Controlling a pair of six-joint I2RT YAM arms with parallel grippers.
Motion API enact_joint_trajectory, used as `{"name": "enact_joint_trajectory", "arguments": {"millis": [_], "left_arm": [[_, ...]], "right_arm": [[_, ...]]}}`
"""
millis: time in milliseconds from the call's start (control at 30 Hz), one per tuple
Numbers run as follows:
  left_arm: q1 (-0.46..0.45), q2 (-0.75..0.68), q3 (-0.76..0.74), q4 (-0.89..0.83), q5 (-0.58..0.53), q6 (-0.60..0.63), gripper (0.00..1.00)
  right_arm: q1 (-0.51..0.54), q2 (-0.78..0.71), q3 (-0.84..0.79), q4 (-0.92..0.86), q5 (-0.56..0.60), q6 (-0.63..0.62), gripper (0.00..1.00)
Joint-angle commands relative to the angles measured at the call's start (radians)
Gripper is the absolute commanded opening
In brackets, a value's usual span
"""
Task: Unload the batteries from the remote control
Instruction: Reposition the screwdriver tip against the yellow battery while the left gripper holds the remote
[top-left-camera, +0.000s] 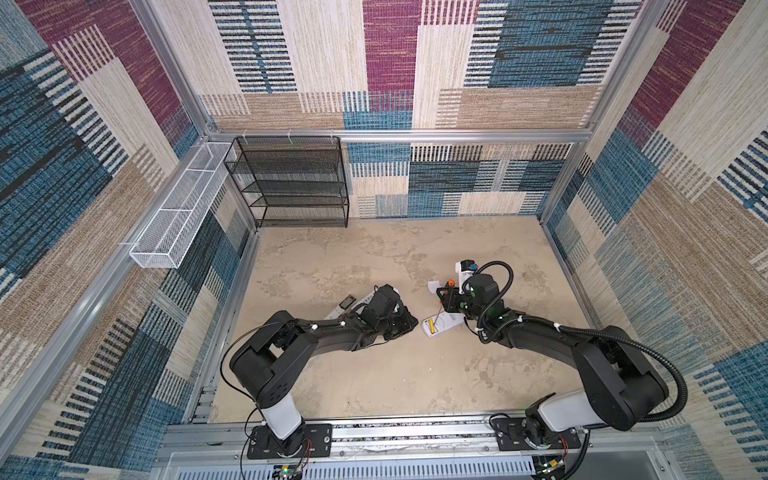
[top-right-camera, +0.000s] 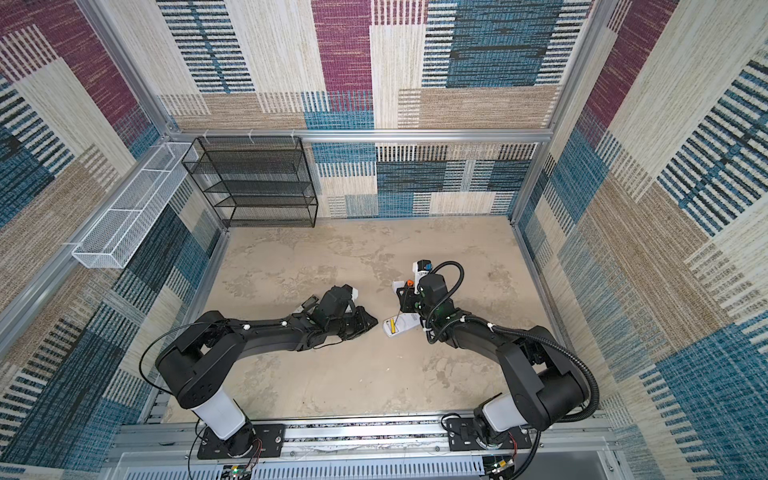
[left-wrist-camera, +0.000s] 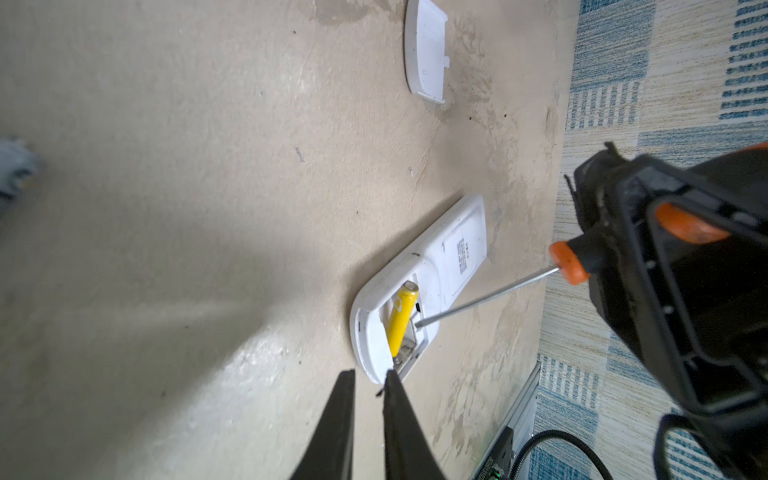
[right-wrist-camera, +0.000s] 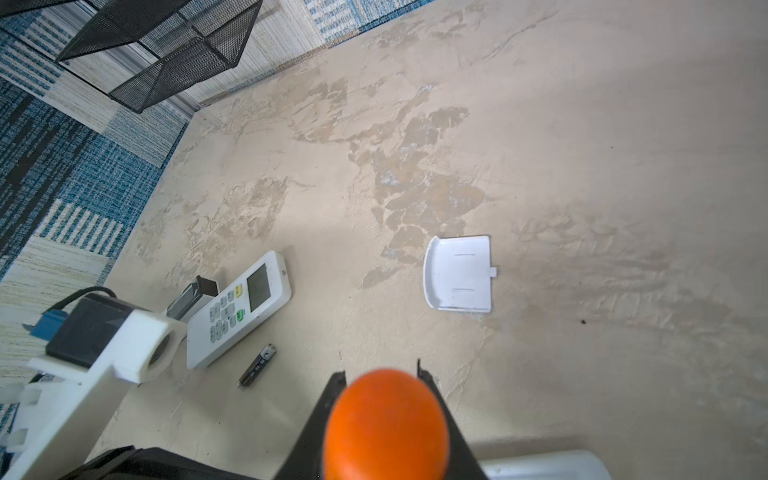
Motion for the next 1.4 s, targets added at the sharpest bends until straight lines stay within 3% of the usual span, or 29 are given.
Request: {"name": "enact_joint_trajectory", "arguments": {"millis": [0, 533, 833, 1367], "left_arm": [[0.001, -0.009, 0.001, -0.012, 0.005, 0.018, 0.18], [-0.037, 0.078, 0.037, 0.046, 0.038, -0.023, 0.21], [-0.044, 0.092, 0.032, 0.055, 0.027, -0.032, 0.21], [-0.051, 0.116, 0.024, 0.075, 0.027, -0.049, 0.18]], "right_arm": [[0.018, 0.007, 0.014, 0.016, 0.039, -0.036, 0.0], [0.065, 0.017, 0.032, 0.003, 0.109, -0.088, 0.0], [0.065, -0.017, 0.035, -0.016, 0.109, -0.077, 0.0], [0.068, 0.058, 0.004, 0.04, 0.074, -0.038, 0.0]]}}
